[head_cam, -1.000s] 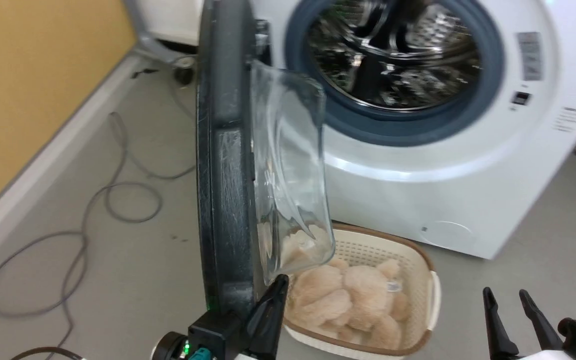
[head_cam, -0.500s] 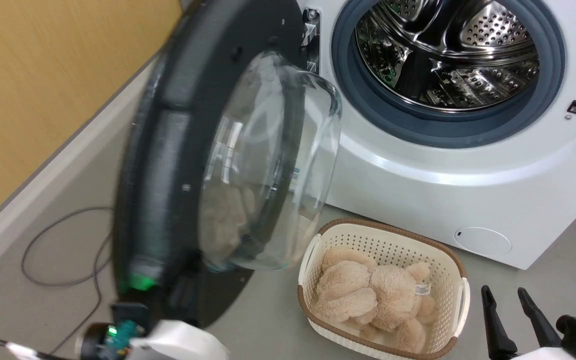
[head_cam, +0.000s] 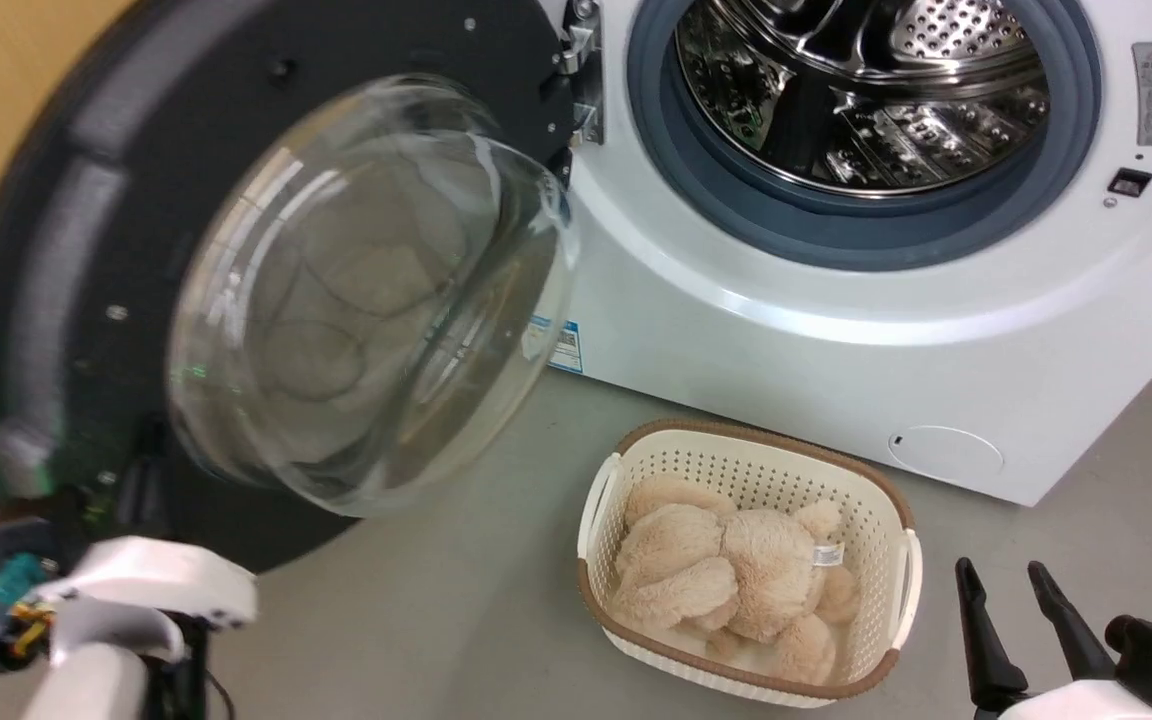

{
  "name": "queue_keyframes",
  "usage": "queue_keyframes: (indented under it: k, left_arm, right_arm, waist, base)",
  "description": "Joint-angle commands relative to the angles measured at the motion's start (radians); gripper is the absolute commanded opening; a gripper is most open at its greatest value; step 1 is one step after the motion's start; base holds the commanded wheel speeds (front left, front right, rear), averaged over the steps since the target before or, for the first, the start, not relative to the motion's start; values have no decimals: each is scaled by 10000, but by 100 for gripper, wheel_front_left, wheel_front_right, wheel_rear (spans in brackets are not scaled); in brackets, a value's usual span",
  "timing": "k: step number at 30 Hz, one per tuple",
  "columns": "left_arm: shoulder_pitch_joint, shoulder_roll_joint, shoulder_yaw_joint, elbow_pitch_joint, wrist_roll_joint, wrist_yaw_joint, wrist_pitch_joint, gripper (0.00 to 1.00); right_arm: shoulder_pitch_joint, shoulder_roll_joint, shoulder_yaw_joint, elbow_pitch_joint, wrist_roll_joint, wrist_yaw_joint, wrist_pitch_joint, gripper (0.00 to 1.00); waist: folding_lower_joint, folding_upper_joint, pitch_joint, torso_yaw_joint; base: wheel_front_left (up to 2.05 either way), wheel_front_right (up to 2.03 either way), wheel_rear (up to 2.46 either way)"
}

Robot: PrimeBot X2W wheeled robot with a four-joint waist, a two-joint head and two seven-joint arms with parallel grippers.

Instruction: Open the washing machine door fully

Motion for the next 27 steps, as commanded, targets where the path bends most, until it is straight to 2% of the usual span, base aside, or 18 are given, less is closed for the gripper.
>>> queue_keyframes:
  k: [1, 8, 15, 21, 27]
  left_arm:
    - [-294, 147, 228, 262, -60, -77, -125, 0]
    - [-1075, 384, 1140, 1931, -213, -585, -302, 0]
    - [-1071, 207, 1822, 2335, 356, -976, -313, 0]
    - [-109, -358, 1792, 1491, 1198, -821, -314, 0]
    - [1198, -1075, 1582, 295, 1546, -713, -314, 0]
  right_arm:
    - [-175, 30, 15, 38, -3, 6, -56, 100]
    - [-282, 30, 44, 137, -18, 6, -88, 100]
    - [-304, 30, 35, 201, -22, 6, -198, 100]
    - [-140, 30, -48, 173, -24, 6, -362, 100]
    - [30, 30, -32, 171, -182, 6, -346, 100]
  waist:
    - [-1, 0, 49, -64]
    - [-1, 0, 113, -220]
    - [-1, 0, 6, -292]
    - [-1, 0, -300, -303]
    - [-1, 0, -630, -333]
  base:
    - [0, 0, 0]
    - [0, 0, 0]
    - [0, 0, 0]
    - [0, 0, 0]
    - [0, 0, 0]
